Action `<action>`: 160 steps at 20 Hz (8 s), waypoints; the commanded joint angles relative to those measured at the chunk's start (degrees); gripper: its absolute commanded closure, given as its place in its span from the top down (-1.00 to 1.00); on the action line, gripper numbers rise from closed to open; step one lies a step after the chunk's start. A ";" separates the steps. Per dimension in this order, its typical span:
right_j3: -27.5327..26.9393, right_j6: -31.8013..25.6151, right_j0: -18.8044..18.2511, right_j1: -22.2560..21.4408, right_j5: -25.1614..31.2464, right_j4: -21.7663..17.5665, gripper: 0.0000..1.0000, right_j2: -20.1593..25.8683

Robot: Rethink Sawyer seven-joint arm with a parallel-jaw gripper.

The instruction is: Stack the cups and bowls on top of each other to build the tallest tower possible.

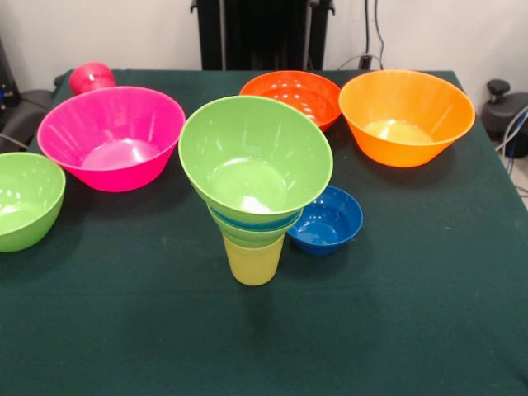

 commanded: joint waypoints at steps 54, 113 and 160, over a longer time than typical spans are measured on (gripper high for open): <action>-11.75 -2.95 4.21 18.79 41.32 -4.71 1.00 -0.52; -17.91 -1.07 4.96 24.83 40.96 -7.60 1.00 -3.99; -21.58 2.84 4.75 24.72 45.99 -13.74 1.00 1.87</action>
